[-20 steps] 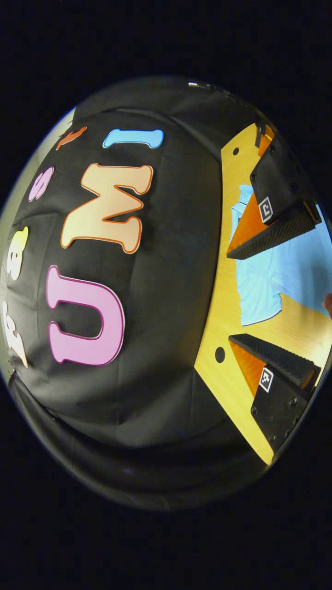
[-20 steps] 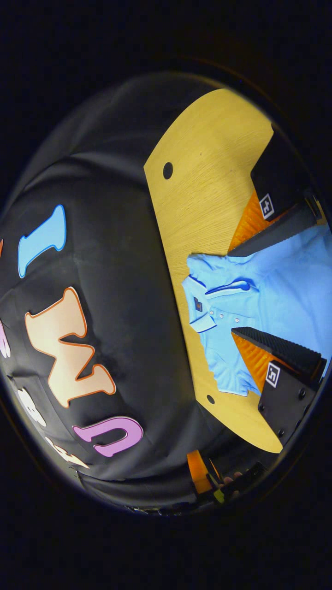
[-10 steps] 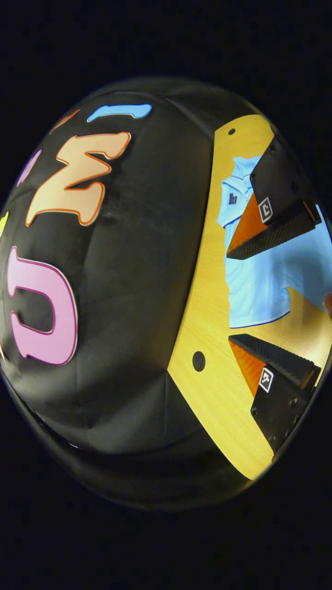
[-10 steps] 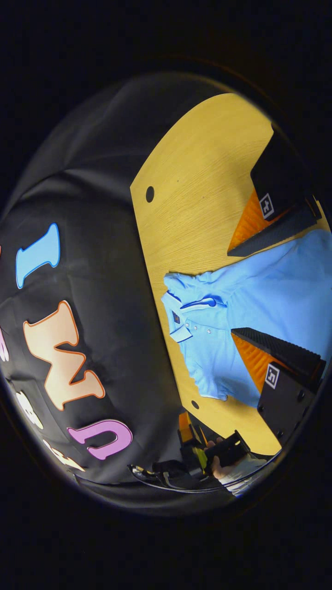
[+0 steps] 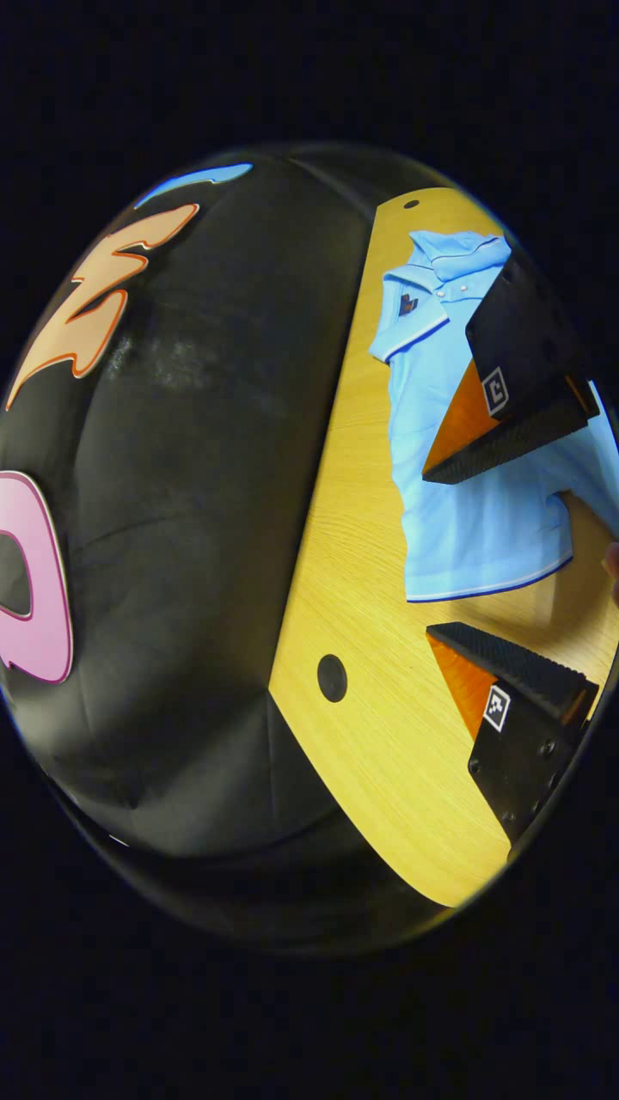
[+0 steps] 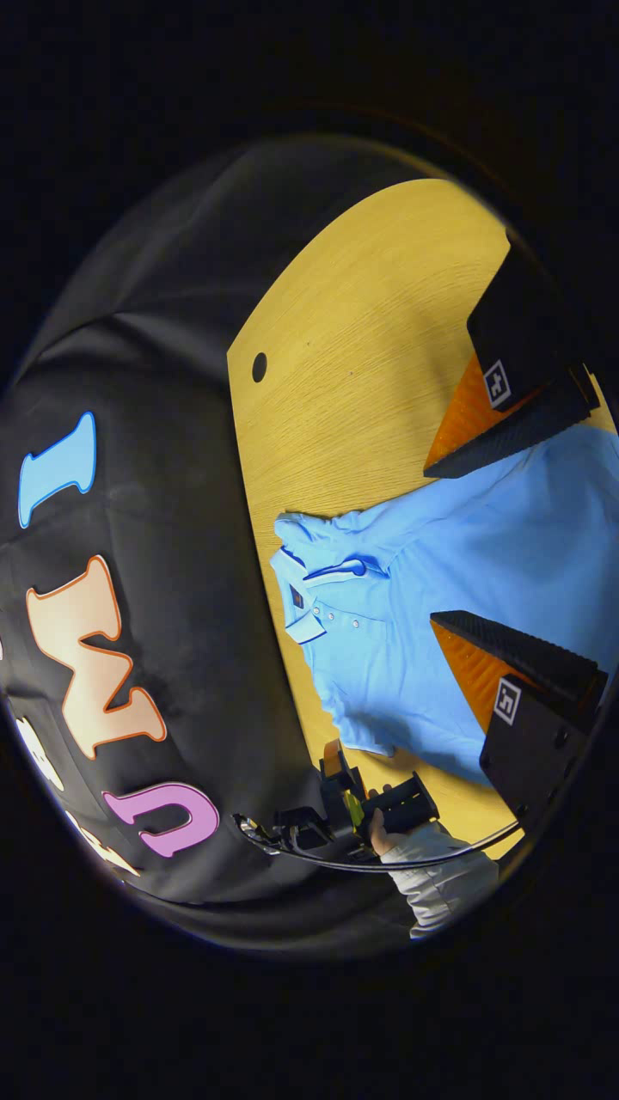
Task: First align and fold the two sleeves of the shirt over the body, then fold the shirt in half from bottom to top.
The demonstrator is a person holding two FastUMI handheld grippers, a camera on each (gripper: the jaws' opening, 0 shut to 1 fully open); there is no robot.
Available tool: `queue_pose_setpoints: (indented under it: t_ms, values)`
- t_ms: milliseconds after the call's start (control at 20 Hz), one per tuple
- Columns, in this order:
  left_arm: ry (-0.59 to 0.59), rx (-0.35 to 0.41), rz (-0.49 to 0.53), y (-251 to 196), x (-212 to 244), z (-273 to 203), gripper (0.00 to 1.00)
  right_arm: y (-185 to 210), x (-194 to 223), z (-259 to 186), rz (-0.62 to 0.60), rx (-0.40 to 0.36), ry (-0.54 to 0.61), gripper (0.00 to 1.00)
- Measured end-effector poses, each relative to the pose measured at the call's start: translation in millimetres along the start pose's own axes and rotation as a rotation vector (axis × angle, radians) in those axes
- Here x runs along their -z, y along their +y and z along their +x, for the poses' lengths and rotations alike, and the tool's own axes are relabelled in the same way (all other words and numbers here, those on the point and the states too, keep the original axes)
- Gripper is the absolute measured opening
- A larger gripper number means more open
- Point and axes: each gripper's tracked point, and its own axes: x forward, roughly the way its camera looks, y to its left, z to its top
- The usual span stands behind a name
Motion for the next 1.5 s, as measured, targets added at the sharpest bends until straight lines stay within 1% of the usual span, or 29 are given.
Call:
queue_pose_setpoints:
  t_ms: [150,300,400,500,600,650,800,850,900,1000,1050,1150,1350,1500]
  values:
    - [0.026,-0.020,0.003,4.6,13.2,8.8,0.97,8.9,-3.4,-4.6,0.014,-0.016,-0.004,0.97]
    - [0.066,-0.024,-0.014,4.6,26.5,12.0,0.97,11.0,-6.6,-7.8,0.009,-0.022,-0.013,0.97]
    - [0.075,-0.046,0.009,9.1,29.8,12.3,0.98,9.1,-8.6,-7.9,0.013,-0.019,-0.016,0.97]
    - [0.075,-0.057,0.016,8.3,29.7,12.6,0.96,6.3,-10.1,-8.3,0.012,-0.013,-0.018,0.97]
    - [0.084,-0.087,0.047,16.7,31.7,11.8,0.95,5.4,-11.4,-9.2,0.012,-0.010,-0.022,0.97]
    - [0.078,-0.070,0.039,14.5,26.6,9.9,0.89,5.3,-12.5,-10.1,0.014,-0.012,-0.022,0.97]
    - [0.072,-0.005,0.002,-5.2,30.0,16.7,0.34,3.4,-12.1,-10.2,0.013,-0.012,-0.027,0.97]
    - [0.065,-0.002,-0.010,-4.8,28.4,16.5,0.15,2.5,-12.5,-11.0,0.009,-0.011,-0.029,0.97]
    - [0.062,-0.005,-0.017,-6.2,26.4,16.9,0.00,1.3,-12.9,-12.4,0.005,-0.011,-0.031,0.97]
    - [0.101,0.004,-0.008,-13.8,29.9,10.6,0.01,0.1,-14.3,-15.6,0.003,-0.015,-0.038,0.97]
    - [0.118,0.015,0.008,-21.6,31.8,7.7,0.00,-0.3,-15.7,-17.9,0.004,-0.019,-0.042,0.97]
    - [0.129,0.032,0.041,-36.8,28.2,0.9,0.00,0.2,-16.2,-21.5,0.002,-0.030,-0.039,0.97]
    - [0.061,0.096,0.062,-79.6,1.0,-13.1,0.00,-7.2,-20.1,-33.7,-0.019,-0.039,-0.053,0.97]
    - [0.043,0.158,0.081,-117.6,-7.2,-23.6,0.00,-17.9,-24.6,-42.3,-0.023,-0.033,-0.068,0.97]
